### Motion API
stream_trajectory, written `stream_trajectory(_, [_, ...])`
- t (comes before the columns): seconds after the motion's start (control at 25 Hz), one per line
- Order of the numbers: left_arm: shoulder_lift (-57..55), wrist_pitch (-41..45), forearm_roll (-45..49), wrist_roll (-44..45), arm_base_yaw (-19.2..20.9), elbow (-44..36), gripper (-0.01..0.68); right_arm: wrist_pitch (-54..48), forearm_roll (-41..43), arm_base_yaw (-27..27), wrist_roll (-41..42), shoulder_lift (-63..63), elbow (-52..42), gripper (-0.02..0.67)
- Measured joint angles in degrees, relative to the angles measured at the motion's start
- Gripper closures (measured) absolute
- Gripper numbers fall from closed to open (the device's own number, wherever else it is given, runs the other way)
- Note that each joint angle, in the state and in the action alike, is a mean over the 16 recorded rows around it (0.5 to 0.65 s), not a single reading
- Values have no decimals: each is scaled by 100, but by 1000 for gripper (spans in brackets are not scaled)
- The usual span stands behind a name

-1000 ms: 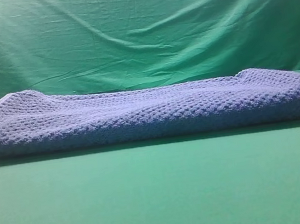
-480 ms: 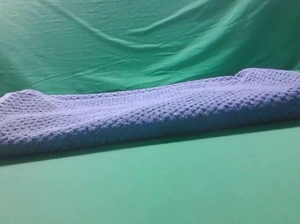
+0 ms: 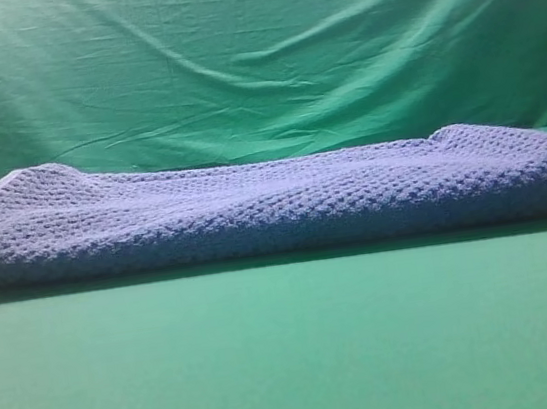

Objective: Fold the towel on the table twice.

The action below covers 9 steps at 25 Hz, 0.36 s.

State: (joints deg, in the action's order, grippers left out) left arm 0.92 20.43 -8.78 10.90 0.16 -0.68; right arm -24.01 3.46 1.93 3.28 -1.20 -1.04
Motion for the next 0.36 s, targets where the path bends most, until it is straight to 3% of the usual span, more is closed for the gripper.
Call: stream_trajectory(0.36, [0,0,0,0,0,0,673,0,0,0,0,0,0,649])
